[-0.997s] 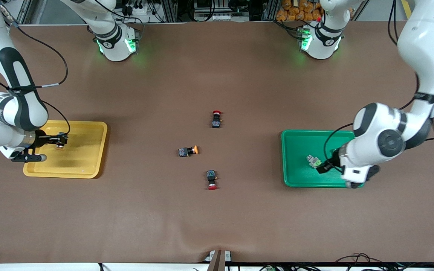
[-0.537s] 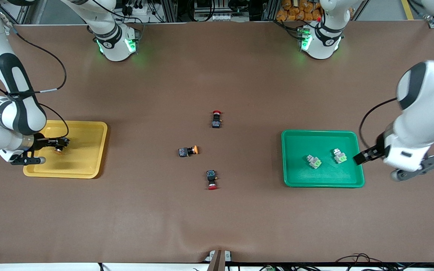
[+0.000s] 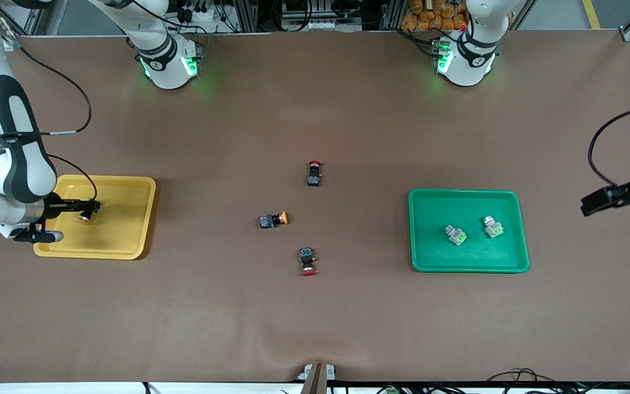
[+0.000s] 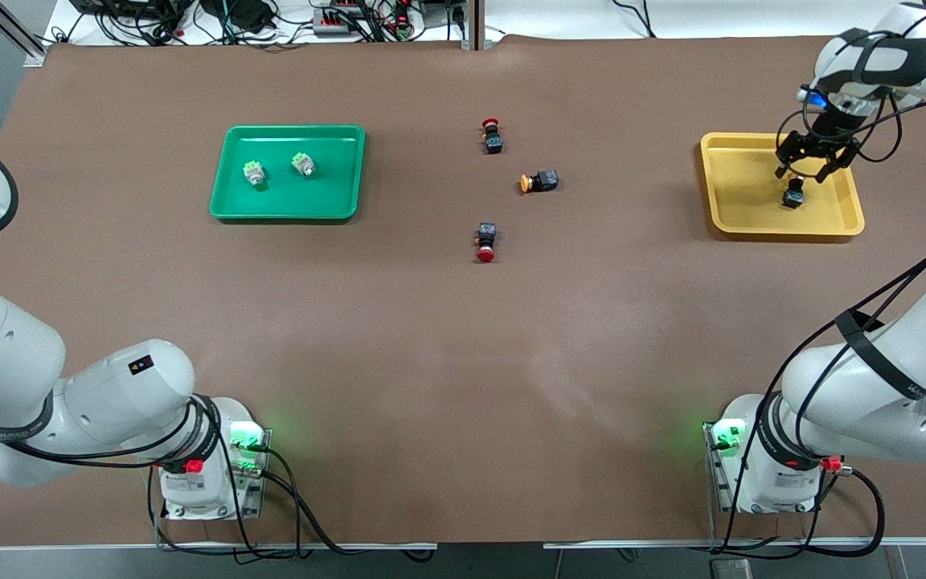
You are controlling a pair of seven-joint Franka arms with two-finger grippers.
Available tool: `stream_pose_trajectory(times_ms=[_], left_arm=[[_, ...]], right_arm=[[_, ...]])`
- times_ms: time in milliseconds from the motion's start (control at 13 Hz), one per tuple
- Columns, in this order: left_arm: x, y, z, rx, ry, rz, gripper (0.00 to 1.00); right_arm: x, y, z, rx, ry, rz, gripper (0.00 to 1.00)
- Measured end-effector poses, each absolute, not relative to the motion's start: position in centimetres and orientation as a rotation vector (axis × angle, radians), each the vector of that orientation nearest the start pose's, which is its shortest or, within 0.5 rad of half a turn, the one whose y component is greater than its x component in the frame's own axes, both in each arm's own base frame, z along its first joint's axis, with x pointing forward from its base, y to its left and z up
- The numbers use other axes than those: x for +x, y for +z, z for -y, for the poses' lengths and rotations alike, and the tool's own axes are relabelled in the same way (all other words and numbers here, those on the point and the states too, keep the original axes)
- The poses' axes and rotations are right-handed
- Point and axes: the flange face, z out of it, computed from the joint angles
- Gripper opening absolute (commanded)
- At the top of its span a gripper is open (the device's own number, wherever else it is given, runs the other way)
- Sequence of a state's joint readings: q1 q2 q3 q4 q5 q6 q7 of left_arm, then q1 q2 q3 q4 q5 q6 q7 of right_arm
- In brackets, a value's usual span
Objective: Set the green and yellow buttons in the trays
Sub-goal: 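Open both grippers over the trays and raise the left arm away, then reach the right gripper to the second yellow-cap switch and grasp it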
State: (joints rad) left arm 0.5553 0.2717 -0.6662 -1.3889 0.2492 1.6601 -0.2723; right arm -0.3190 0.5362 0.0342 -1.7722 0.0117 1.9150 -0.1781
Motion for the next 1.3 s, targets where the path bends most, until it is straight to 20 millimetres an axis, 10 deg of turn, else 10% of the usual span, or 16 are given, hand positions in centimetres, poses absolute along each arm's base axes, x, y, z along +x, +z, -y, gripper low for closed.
stream_pose_trajectory(times_ms=[460,767,1303], left_arm=[[57.9,65.2,1.4,-3.076,-0.085,0.299,1.00],[55.8,65.7,-2.6,-3.104,-0.017,0.248,1.00],[54.5,66.2,-2.5,-3.104,-0.023,0.244,1.00]], right_arm=[[60.9,28.2,2.3,-2.926,0.667,-0.518,1.00],[61.2,30.1,-6.3,-2.887,0.669,-0.815,1.00],[61.1,31.5,-22.4,-2.816,0.421,-1.200,1.00]])
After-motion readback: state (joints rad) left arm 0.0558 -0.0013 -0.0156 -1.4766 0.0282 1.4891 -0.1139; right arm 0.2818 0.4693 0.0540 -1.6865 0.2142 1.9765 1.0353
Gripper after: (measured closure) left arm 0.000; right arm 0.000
